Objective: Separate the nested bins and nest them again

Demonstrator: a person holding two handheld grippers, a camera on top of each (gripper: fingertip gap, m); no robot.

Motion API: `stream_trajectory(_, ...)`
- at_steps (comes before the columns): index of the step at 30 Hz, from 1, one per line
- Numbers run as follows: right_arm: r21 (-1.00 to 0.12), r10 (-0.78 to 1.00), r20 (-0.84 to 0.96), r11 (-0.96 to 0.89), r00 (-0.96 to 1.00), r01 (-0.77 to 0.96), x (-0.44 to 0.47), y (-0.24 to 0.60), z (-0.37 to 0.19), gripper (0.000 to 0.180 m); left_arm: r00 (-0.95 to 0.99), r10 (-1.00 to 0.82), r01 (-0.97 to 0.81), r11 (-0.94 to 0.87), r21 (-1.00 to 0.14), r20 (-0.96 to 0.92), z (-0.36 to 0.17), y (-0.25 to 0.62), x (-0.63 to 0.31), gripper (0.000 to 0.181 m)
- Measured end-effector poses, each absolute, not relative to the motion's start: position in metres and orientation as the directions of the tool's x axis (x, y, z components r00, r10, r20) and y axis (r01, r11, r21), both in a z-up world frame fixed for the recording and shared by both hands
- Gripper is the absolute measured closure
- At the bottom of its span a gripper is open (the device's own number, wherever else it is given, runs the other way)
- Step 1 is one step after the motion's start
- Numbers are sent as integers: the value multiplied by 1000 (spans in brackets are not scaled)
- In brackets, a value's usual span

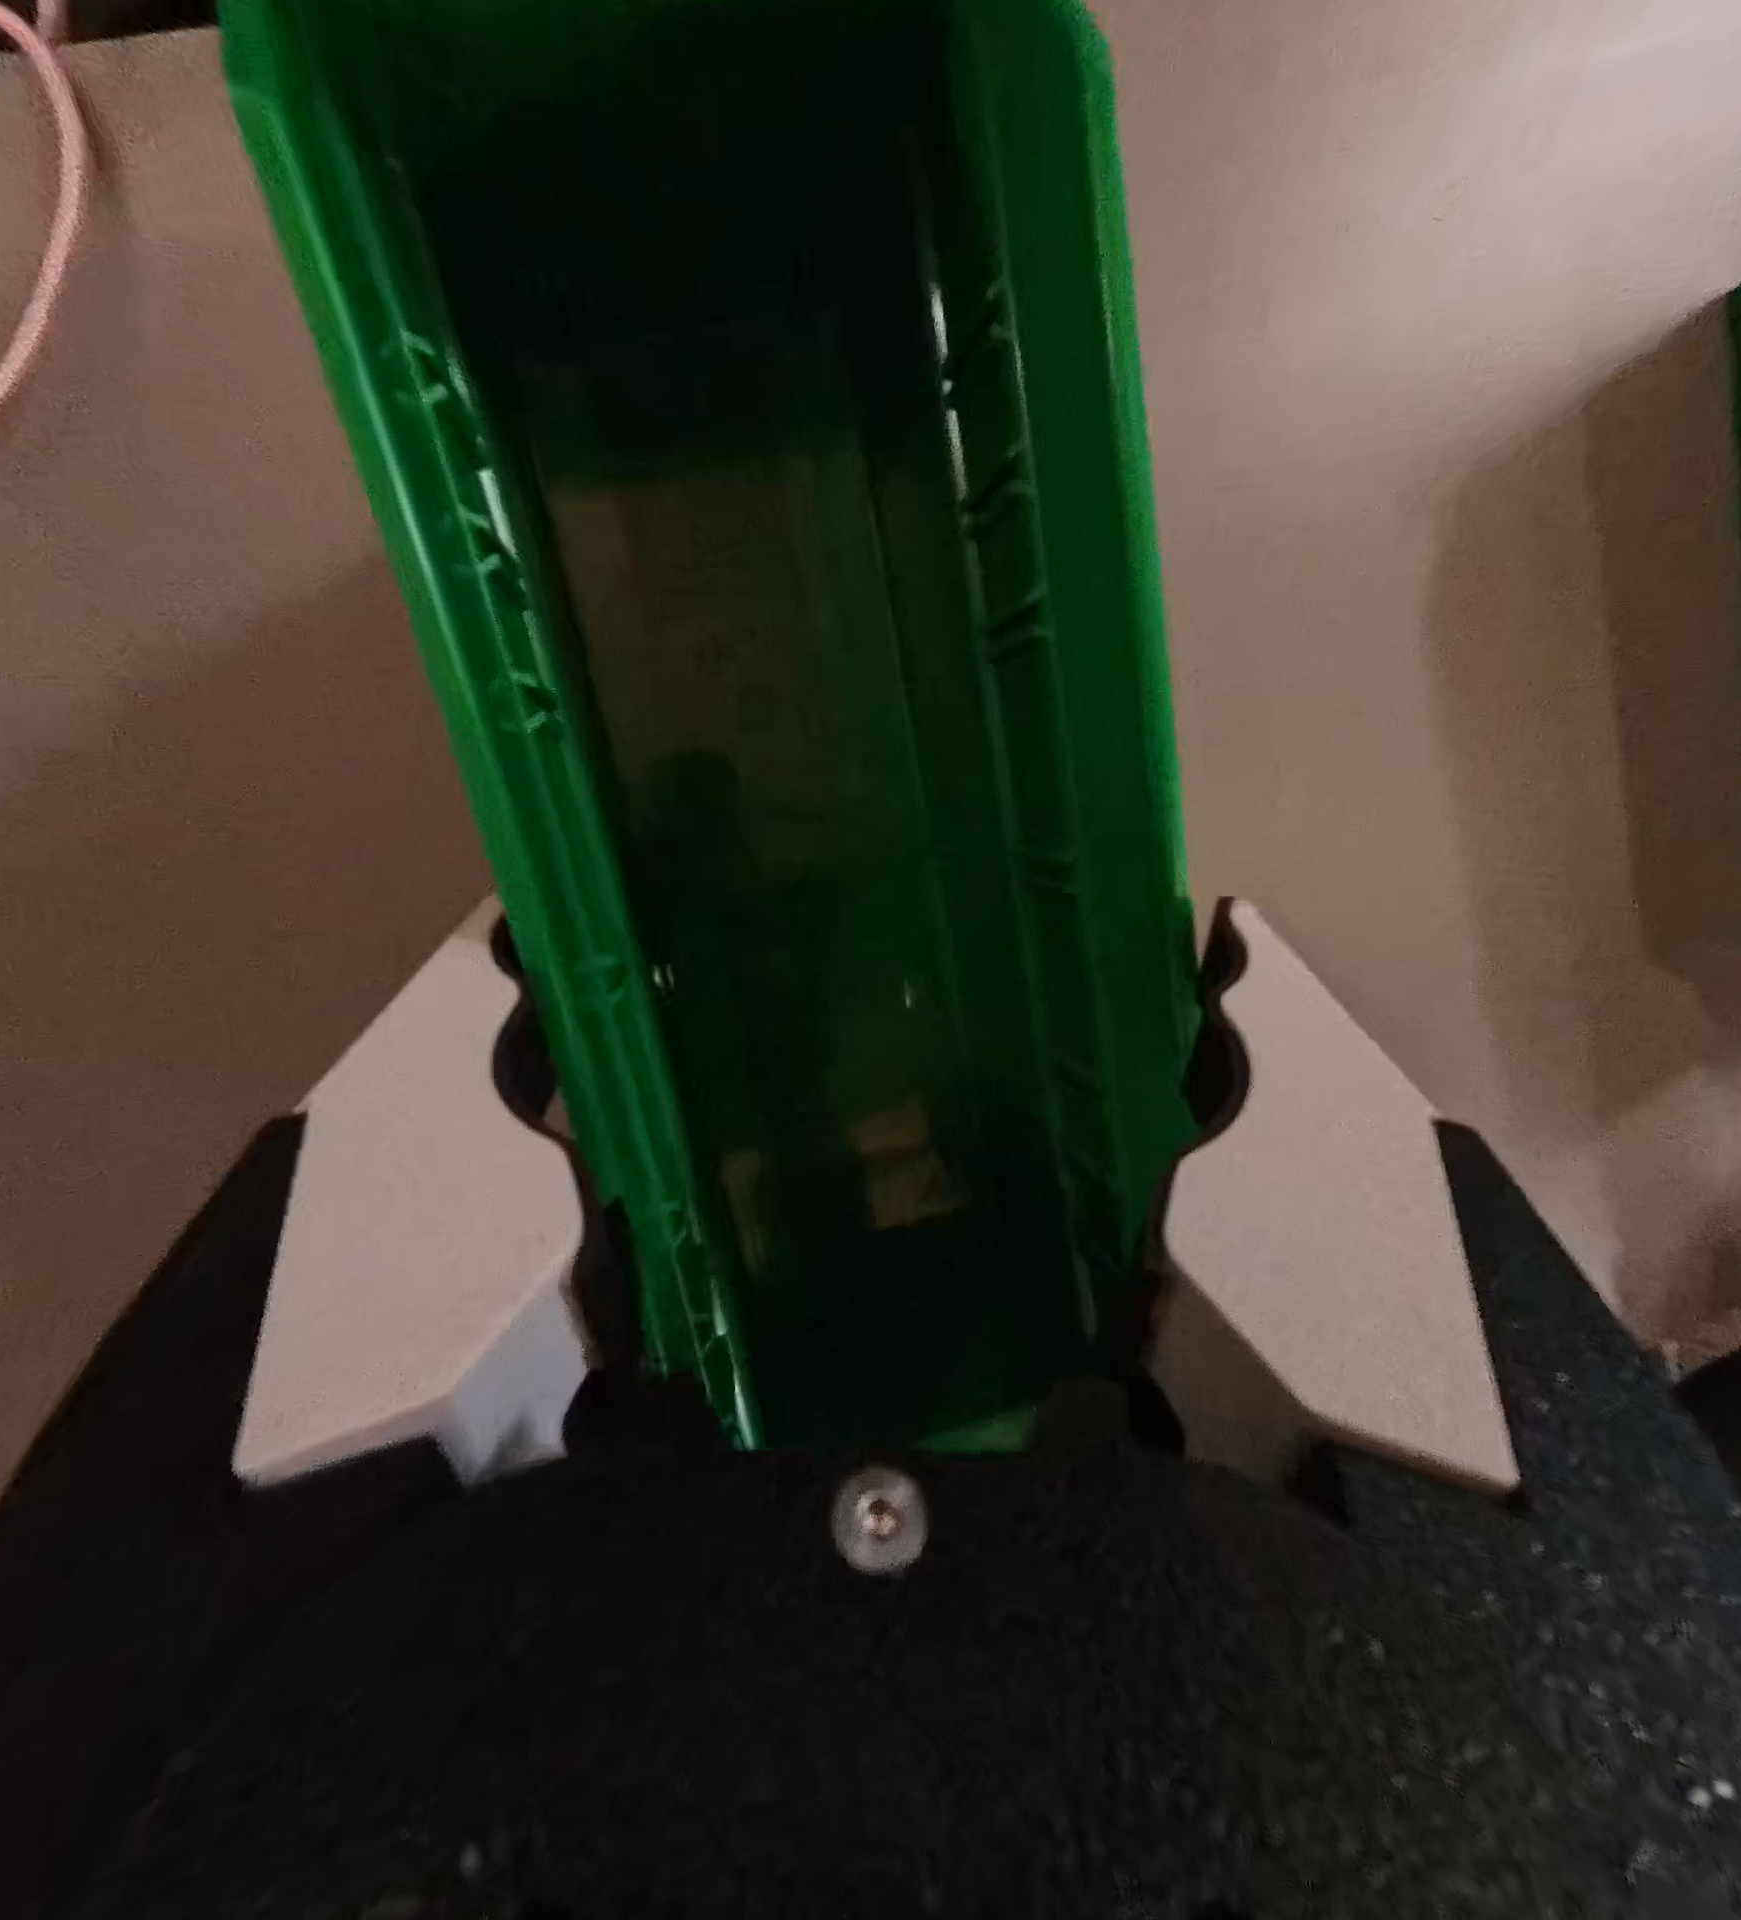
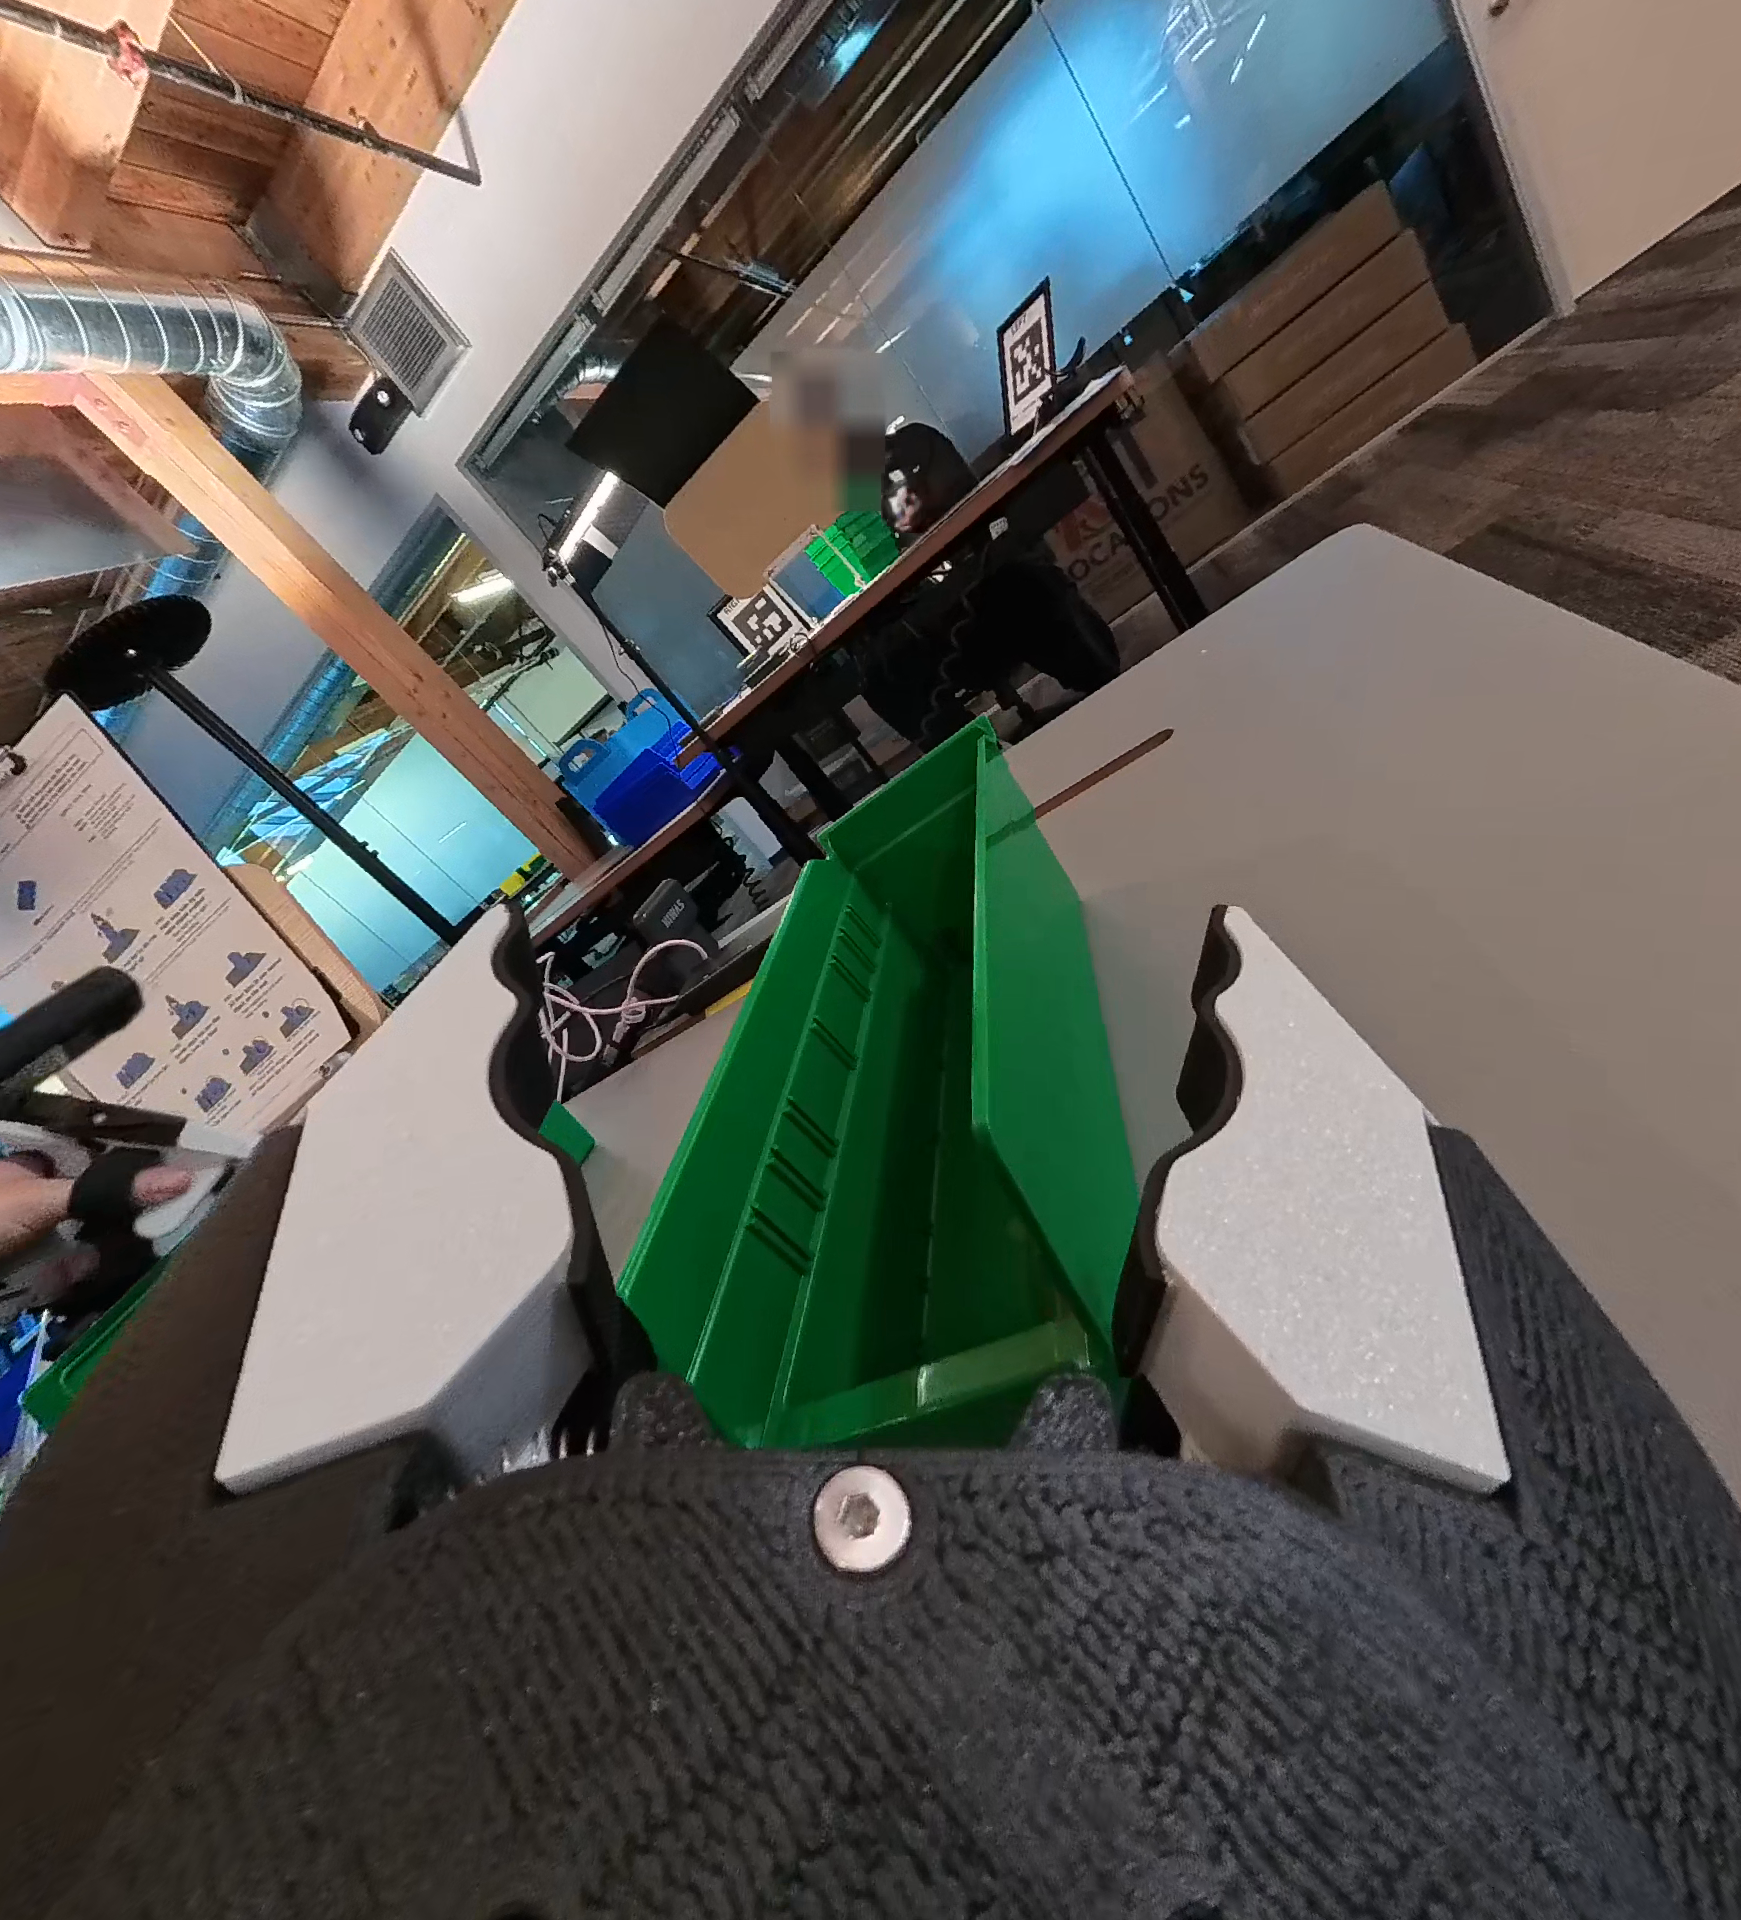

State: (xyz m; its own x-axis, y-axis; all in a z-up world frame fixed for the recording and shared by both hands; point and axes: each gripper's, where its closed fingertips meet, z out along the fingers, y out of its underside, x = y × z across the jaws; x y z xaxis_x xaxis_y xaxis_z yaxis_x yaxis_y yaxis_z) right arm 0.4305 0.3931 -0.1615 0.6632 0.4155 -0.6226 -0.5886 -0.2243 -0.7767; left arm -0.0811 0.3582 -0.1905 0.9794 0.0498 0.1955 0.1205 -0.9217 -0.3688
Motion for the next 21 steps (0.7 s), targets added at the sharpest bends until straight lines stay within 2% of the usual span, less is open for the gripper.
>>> stream_trajectory(3,-779,412,-620,-223,667,-586,431,393,-162,56,983,55,116,-923,-368,173,-185,356,-84,71)
stream_trajectory(6,-777,408,-624,-224,667,-589,432,395,-163,56,987,45,94,-943,-318,157,-183,345,-88,75)
stream_trajectory(21,-774,400,-630,-256,666,-579,429,396,-169,56,976,174,209,-915,-346,127,-163,317,-154,78)
